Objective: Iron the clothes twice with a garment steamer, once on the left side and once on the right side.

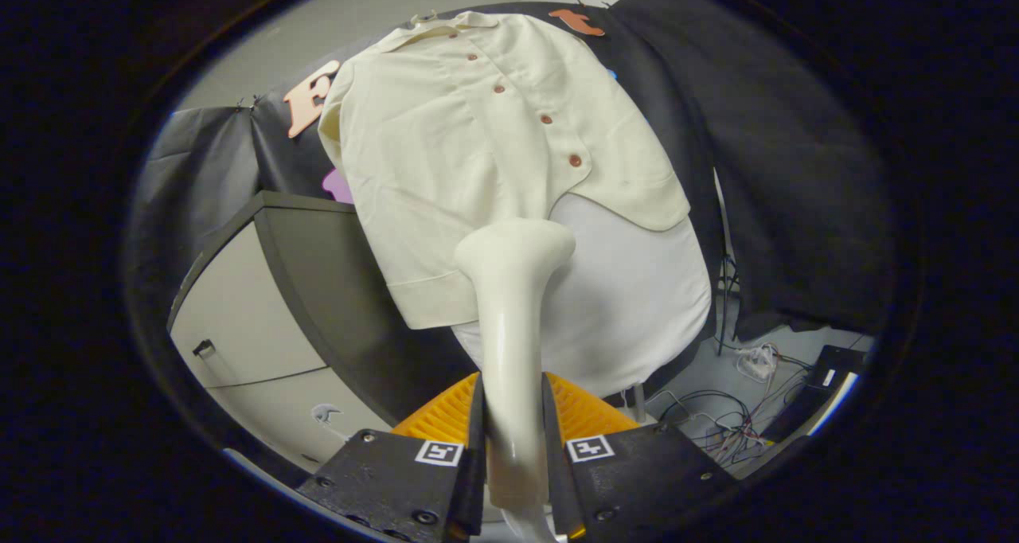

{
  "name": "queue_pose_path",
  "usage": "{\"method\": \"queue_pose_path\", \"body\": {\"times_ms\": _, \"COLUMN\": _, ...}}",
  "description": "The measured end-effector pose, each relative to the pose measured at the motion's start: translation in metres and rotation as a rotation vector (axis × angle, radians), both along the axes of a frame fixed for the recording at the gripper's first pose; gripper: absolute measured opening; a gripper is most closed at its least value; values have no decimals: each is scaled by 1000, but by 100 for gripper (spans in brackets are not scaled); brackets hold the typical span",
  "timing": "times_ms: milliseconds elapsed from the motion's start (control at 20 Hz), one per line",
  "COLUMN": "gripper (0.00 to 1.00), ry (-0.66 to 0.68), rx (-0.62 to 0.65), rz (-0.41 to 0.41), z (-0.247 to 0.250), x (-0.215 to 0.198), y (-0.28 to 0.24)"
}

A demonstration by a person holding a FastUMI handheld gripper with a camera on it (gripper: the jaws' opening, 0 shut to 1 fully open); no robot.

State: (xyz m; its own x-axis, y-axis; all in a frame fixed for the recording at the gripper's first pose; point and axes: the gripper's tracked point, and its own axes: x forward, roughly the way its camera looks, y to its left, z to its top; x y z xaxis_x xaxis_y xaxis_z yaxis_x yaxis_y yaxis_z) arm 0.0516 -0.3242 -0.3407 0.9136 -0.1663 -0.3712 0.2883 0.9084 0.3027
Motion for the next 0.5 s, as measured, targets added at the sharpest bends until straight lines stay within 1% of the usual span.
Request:
{"method": "queue_pose_path", "body": {"times_ms": 200, "gripper": 33, "ry": -53, "rx": -64, "rz": 7, "z": 51, "x": -6, "y": -9}}
{"method": "queue_pose_path", "body": {"times_ms": 500, "gripper": 33, "ry": -153, "rx": -155, "rz": -9, "z": 153, "x": 10, "y": -46}}
